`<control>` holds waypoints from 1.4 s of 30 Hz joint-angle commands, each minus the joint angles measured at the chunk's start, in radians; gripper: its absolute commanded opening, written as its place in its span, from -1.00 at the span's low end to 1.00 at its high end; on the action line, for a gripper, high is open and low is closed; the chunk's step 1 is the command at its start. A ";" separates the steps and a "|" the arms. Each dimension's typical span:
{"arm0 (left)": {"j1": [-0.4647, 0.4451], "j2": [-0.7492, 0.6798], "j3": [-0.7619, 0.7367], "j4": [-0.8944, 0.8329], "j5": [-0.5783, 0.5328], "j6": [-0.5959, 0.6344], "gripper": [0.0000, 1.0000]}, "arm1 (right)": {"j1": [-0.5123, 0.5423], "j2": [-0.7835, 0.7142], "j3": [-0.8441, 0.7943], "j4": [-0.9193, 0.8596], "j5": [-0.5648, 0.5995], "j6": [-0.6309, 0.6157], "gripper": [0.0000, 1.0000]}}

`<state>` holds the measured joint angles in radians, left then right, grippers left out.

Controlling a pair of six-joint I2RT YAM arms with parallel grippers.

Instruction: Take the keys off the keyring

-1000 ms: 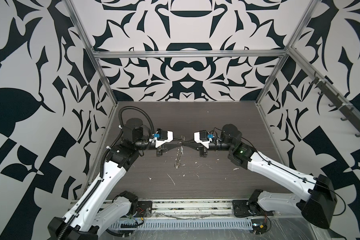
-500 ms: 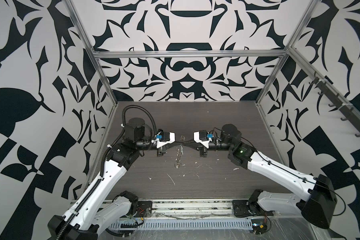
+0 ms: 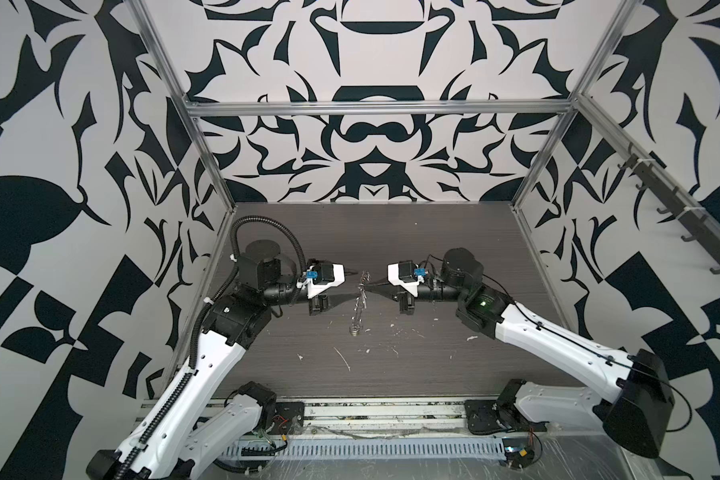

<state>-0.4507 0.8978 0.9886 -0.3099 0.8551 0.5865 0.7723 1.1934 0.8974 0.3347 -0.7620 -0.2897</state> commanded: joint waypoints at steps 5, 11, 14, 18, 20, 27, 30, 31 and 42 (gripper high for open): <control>0.081 0.009 -0.050 0.133 0.135 -0.268 -0.10 | 0.002 -0.054 0.004 0.146 0.000 0.045 -1.00; 0.098 0.035 -0.070 0.205 0.213 -0.320 -0.24 | 0.001 -0.052 0.001 0.175 -0.004 0.060 -1.00; 0.099 0.040 -0.069 0.209 0.217 -0.317 -0.29 | 0.001 -0.048 0.001 0.177 -0.007 0.061 -1.00; 0.099 0.047 -0.069 0.205 0.217 -0.301 -0.34 | 0.001 -0.036 0.006 0.184 -0.020 0.065 -1.00; 0.098 0.051 -0.069 0.206 0.218 -0.300 -0.40 | 0.001 -0.028 0.011 0.183 -0.025 0.064 -1.00; 0.099 0.065 -0.059 0.187 0.220 -0.285 -0.52 | 0.001 -0.017 0.017 0.187 -0.034 0.063 -1.00; 0.099 0.069 -0.056 0.190 0.220 -0.286 -0.52 | 0.001 -0.012 0.020 0.188 -0.038 0.061 -1.00; 0.098 0.069 -0.056 0.190 0.220 -0.286 -0.52 | 0.001 -0.008 0.020 0.188 -0.038 0.061 -1.00; 0.099 0.070 -0.058 0.196 0.220 -0.286 -0.64 | 0.002 0.001 0.026 0.180 -0.043 0.058 -1.00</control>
<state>-0.3553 0.9672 0.9253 -0.1184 1.0603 0.3000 0.7723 1.1995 0.8902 0.4465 -0.7815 -0.2382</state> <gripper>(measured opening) 0.182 0.046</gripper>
